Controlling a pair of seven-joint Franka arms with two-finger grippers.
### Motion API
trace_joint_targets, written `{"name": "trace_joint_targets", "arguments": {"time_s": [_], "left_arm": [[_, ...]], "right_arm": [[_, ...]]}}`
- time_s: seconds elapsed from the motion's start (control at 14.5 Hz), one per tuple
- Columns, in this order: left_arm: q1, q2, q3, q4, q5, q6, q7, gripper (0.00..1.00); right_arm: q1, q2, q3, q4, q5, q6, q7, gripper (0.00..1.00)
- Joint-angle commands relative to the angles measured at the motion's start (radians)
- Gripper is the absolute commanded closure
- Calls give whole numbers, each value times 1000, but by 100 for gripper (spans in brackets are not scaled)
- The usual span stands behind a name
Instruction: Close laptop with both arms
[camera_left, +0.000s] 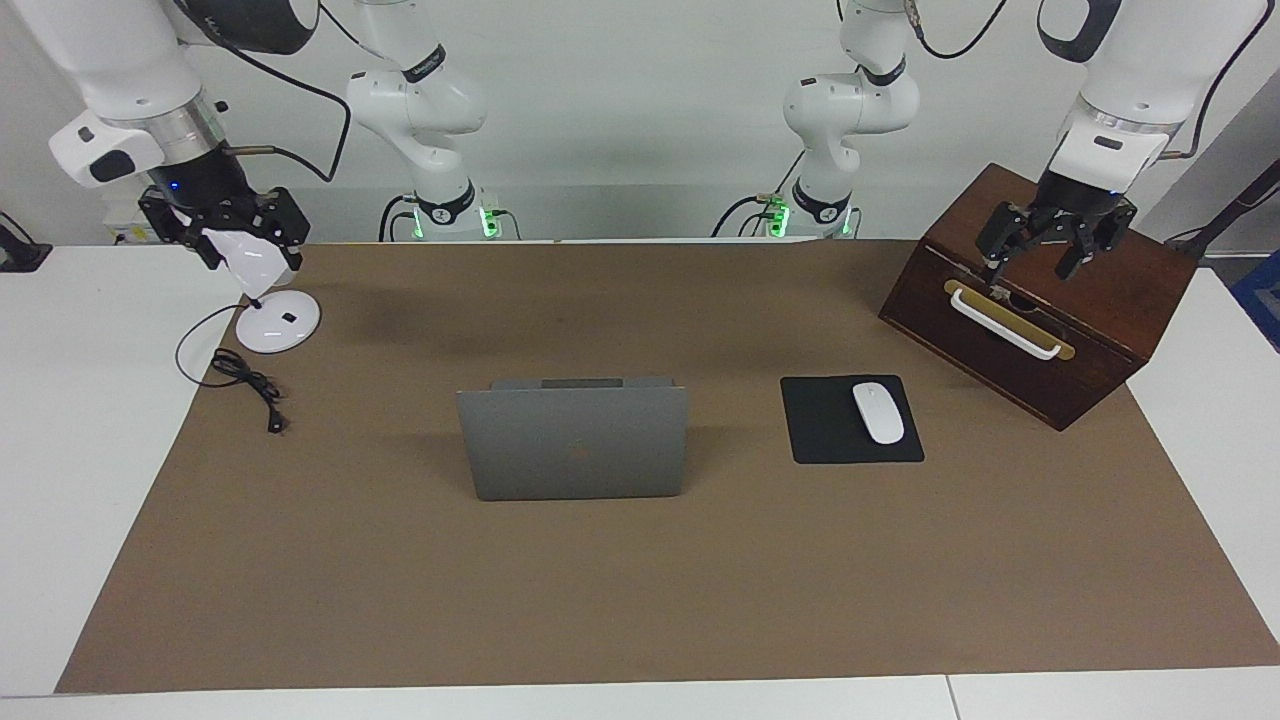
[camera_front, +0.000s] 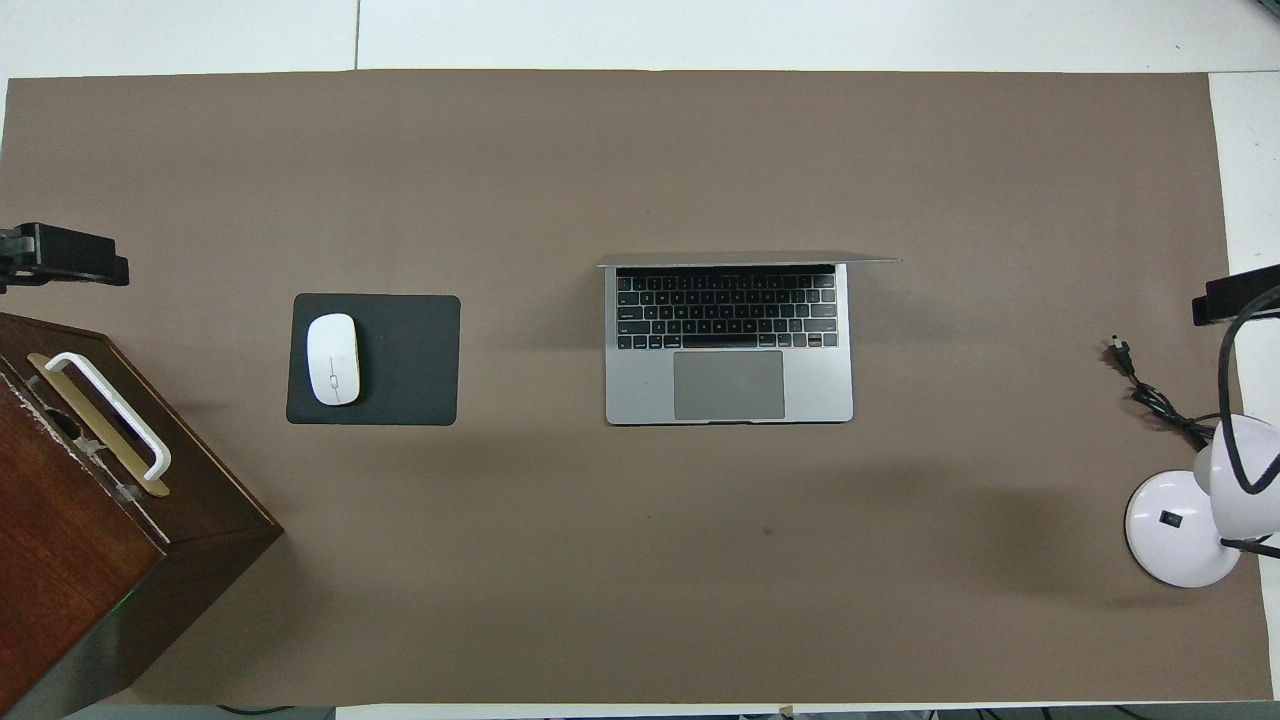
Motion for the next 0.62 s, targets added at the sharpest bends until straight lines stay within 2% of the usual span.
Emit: {"name": "trace_joint_targets", "arguments": {"time_s": [0.0,0.35,0.55], "left_arm": [[5,10,-4,2,-2,-1,-3,0],[4,12,-4,-43,-2,33,-5,0],[4,12,-3,-46,-2,25,-5,0]], "right_arm": [[-10,-4,4,-11,-2,16,-10,0],[-23,-5,2,-14,-2,16,-30,0],[-49,-22,-13,-51,4,16,-93,0]]}}
